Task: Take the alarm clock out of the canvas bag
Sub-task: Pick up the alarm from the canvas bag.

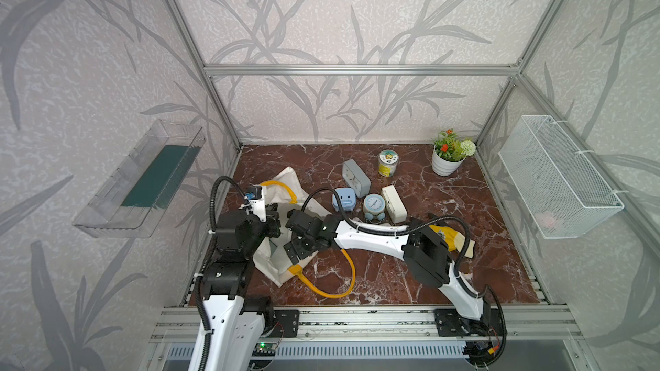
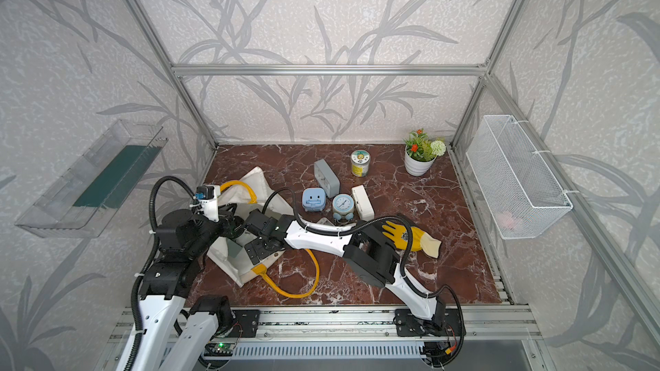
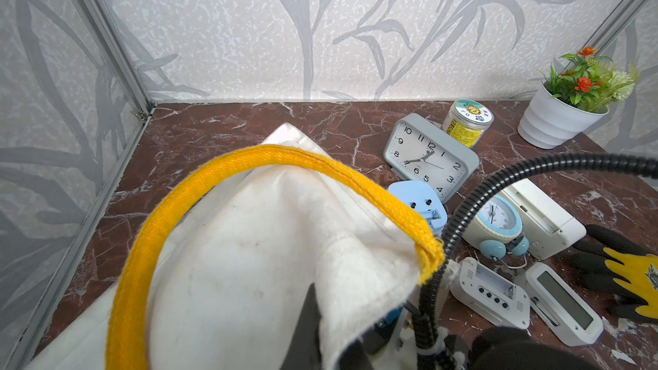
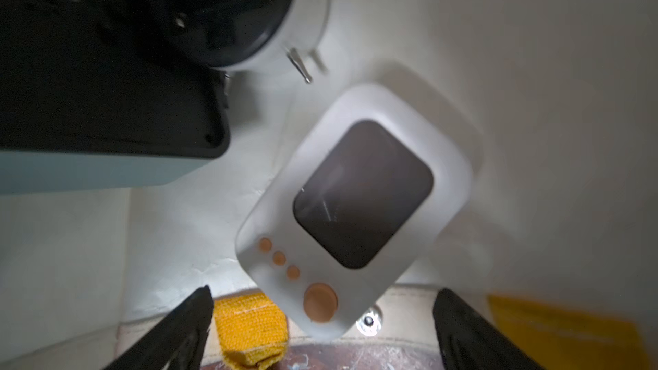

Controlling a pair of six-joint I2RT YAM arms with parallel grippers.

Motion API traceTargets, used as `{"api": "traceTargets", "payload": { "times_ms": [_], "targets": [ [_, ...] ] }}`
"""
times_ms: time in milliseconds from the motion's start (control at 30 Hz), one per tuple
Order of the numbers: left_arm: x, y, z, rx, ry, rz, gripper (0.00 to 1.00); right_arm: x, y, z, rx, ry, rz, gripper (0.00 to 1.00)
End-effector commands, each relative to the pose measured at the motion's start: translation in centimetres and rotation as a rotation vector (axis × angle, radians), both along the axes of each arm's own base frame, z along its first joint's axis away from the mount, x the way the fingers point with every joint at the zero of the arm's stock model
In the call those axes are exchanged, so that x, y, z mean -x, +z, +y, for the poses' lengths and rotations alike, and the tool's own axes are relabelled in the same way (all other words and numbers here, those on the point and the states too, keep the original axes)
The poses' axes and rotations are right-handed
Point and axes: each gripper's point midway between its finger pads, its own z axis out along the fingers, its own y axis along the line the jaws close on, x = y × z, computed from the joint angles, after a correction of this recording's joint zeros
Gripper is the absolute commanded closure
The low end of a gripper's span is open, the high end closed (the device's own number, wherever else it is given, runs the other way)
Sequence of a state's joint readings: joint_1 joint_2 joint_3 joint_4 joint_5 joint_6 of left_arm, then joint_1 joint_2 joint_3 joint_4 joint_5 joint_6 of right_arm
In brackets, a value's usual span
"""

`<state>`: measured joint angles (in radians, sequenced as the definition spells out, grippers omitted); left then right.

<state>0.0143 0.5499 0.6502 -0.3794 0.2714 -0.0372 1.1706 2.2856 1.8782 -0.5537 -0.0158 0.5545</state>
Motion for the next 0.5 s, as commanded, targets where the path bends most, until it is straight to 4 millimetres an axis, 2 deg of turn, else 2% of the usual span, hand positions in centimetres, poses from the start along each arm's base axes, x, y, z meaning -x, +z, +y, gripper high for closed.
{"api": "traceTargets", "payload": {
  "times_ms": [0,233,467],
  "targets": [
    [0.3,1.7,0.0,-0.007,0.001,-0.060,1.00,-0.7,-1.3,-1.1,0.070,-0.064,0.019,0.03],
    [0.7,1.6,-0.2,-0.001,-0.013,-0.054,1.00,-1.4,-0.8,0.8,0.048,-0.071,0.011,0.03],
    [0.8,1.5,-0.2,0.004,-0.011,-0.054,1.00,-2.0,-1.1,1.0,0.052,-0.083,-0.012,0.03]
  ]
}}
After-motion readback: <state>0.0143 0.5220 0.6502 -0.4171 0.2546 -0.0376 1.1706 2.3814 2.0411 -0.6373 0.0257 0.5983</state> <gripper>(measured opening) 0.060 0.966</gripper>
